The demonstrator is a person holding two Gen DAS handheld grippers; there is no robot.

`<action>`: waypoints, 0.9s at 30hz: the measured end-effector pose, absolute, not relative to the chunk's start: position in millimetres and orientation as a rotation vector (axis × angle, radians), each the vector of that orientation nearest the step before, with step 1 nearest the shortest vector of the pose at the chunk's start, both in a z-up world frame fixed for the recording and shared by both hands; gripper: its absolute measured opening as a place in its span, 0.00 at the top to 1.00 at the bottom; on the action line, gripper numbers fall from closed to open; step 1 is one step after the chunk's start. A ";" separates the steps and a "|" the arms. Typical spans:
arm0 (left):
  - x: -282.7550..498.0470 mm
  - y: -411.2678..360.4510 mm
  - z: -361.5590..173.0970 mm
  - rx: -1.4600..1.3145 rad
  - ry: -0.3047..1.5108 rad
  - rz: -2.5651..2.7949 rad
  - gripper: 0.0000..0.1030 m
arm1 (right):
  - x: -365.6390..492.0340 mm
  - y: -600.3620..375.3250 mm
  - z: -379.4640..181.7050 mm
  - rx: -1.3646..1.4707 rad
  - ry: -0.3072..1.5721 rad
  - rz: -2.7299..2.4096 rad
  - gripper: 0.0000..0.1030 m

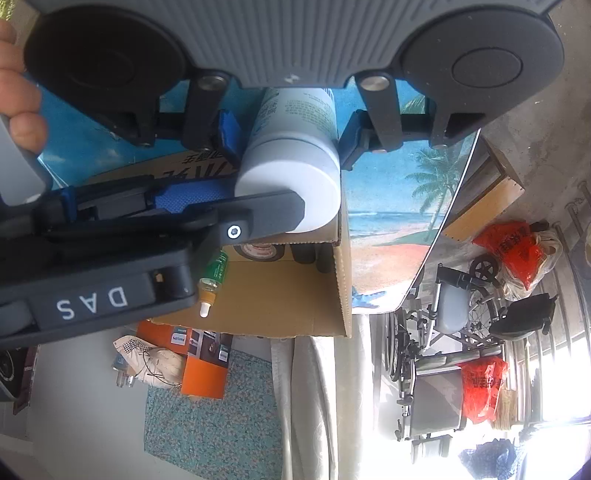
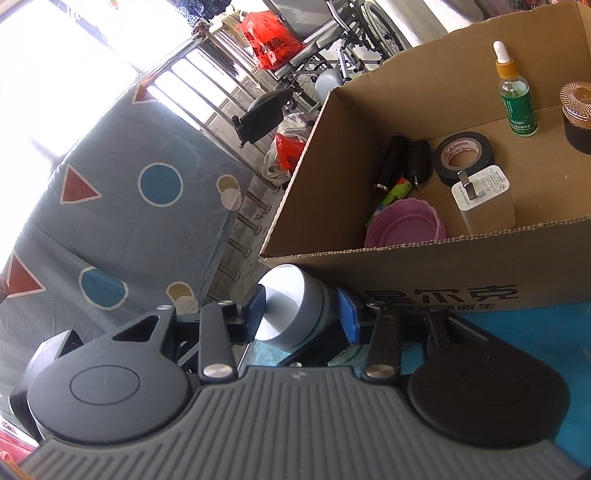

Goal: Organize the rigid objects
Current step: 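Lift the white bottle with the right gripper, lower it into the box, release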

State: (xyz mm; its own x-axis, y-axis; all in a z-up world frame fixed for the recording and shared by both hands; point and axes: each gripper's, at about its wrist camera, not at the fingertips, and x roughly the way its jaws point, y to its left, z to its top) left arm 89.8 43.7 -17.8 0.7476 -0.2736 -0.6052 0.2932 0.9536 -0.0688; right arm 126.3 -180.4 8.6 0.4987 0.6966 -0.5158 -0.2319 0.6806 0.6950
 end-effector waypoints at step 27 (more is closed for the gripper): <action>60.0 -68.6 -14.7 0.132 0.664 -0.526 0.48 | 50.0 -301.5 15.4 0.639 0.806 0.413 0.60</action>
